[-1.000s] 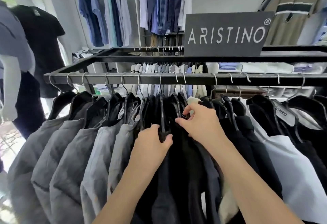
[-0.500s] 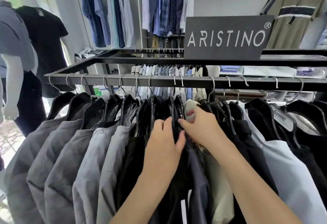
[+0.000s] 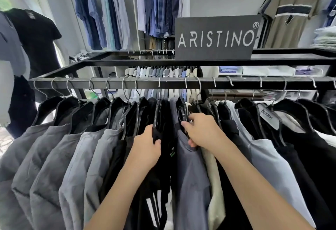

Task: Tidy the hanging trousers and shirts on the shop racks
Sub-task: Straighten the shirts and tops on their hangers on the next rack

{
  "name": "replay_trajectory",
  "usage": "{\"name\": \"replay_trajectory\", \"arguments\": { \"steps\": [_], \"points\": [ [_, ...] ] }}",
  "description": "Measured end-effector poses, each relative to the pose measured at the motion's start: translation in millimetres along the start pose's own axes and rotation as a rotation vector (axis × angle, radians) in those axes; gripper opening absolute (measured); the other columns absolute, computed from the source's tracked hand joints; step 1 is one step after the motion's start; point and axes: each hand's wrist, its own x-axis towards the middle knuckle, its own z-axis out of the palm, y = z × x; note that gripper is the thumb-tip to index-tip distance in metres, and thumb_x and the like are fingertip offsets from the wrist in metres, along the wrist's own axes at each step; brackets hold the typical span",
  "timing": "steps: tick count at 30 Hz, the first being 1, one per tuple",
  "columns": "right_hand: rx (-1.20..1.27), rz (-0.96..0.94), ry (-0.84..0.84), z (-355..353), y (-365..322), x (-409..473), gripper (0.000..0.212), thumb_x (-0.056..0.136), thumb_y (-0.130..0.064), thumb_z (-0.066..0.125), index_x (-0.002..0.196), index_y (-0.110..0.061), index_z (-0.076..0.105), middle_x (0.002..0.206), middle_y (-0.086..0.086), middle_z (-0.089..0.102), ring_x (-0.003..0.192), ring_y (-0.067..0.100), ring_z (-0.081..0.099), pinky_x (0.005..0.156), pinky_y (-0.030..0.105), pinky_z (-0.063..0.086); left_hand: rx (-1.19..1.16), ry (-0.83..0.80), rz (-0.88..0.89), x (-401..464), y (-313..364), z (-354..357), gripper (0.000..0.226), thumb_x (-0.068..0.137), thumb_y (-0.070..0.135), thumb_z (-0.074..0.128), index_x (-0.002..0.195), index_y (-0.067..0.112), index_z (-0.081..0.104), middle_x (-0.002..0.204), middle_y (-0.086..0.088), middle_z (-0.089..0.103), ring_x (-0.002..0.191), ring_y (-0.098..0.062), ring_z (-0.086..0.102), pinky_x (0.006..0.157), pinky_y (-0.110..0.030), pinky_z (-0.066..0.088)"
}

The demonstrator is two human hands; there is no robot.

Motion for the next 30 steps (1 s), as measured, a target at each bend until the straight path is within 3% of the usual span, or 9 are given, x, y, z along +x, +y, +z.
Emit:
{"name": "replay_trajectory", "arguments": {
  "steps": [4, 7, 12, 15, 19, 23, 26, 30],
  "points": [
    [0.034, -0.009, 0.01, -5, 4, -4, 0.028, 0.097, -0.03, 0.054, 0.095, -0.003, 0.06, 0.08, 0.018, 0.068, 0.046, 0.02, 0.068, 0.054, 0.033, 0.059, 0.004, 0.017, -0.035, 4, -10, -6, 0.042, 0.093, 0.023, 0.054, 0.134, 0.024, 0.049, 0.107, -0.013, 0.065, 0.098, -0.028, 0.062, 0.085, -0.029, 0.048],
    [0.068, -0.022, 0.012, -9, 6, -4, 0.028, 0.096, -0.027, 0.055, 0.096, 0.0, 0.062, 0.075, 0.019, 0.07, 0.047, 0.021, 0.069, 0.057, 0.034, 0.06, -0.007, -0.002, -0.045, 4, -13, -13, 0.042, 0.093, 0.022, 0.056, 0.135, 0.026, 0.051, 0.113, -0.006, 0.066, 0.105, -0.022, 0.06, 0.085, -0.023, 0.043],
    [0.06, -0.037, -0.004, -17, 14, -2, 0.03, 0.097, -0.027, 0.055, 0.094, 0.001, 0.063, 0.069, 0.017, 0.071, 0.047, 0.019, 0.069, 0.062, 0.037, 0.061, 0.056, -0.109, -0.061, 12, -23, -33, 0.054, 0.091, 0.021, 0.059, 0.142, 0.03, 0.043, 0.134, 0.004, 0.057, 0.123, -0.018, 0.052, 0.102, -0.03, 0.041],
    [-0.042, -0.037, 0.01, -21, 15, 2, 0.037, 0.096, -0.033, 0.055, 0.086, 0.002, 0.061, 0.057, 0.012, 0.07, 0.056, 0.022, 0.071, 0.068, 0.037, 0.061, 0.041, -0.125, -0.066, 13, -21, -42, 0.052, 0.091, 0.013, 0.06, 0.139, 0.03, 0.048, 0.119, 0.012, 0.055, 0.118, -0.012, 0.05, 0.091, -0.021, 0.035],
    [-0.08, -0.037, 0.007, -24, 15, -1, 0.037, 0.096, -0.033, 0.055, 0.091, 0.003, 0.062, 0.056, 0.011, 0.07, 0.061, 0.026, 0.072, 0.069, 0.037, 0.061, 0.019, -0.09, -0.085, 10, -15, -41, 0.052, 0.092, 0.009, 0.058, 0.139, 0.029, 0.047, 0.108, 0.011, 0.05, 0.114, -0.017, 0.051, 0.085, -0.019, 0.031],
    [-0.105, -0.036, -0.03, -26, 13, -2, 0.036, 0.094, -0.031, 0.059, 0.102, 0.005, 0.064, 0.068, 0.015, 0.073, 0.07, 0.033, 0.073, 0.069, 0.042, 0.061, 0.049, -0.036, -0.088, 6, -11, -35, 0.049, 0.092, 0.011, 0.058, 0.137, 0.026, 0.049, 0.118, 0.006, 0.058, 0.119, -0.019, 0.052, 0.084, -0.02, 0.032],
    [-0.075, -0.012, -0.023, -25, 13, -2, 0.036, 0.095, -0.032, 0.059, 0.109, 0.001, 0.062, 0.063, 0.013, 0.072, 0.063, 0.031, 0.073, 0.067, 0.041, 0.061, 0.117, 0.08, -0.108, 6, -1, -26, 0.038, 0.09, 0.011, 0.06, 0.127, 0.015, 0.057, 0.118, -0.007, 0.064, 0.113, -0.026, 0.056, 0.082, -0.022, 0.037],
    [-0.052, -0.033, 0.022, -19, 13, -5, 0.03, 0.097, -0.033, 0.055, 0.099, -0.003, 0.055, 0.058, 0.011, 0.069, 0.055, 0.026, 0.071, 0.064, 0.04, 0.061, 0.15, 0.128, -0.112, 27, 18, -11, 0.027, 0.084, 0.012, 0.059, 0.111, 0.013, 0.062, 0.102, -0.012, 0.067, 0.101, -0.032, 0.06, 0.085, -0.034, 0.049]
  ]
}}
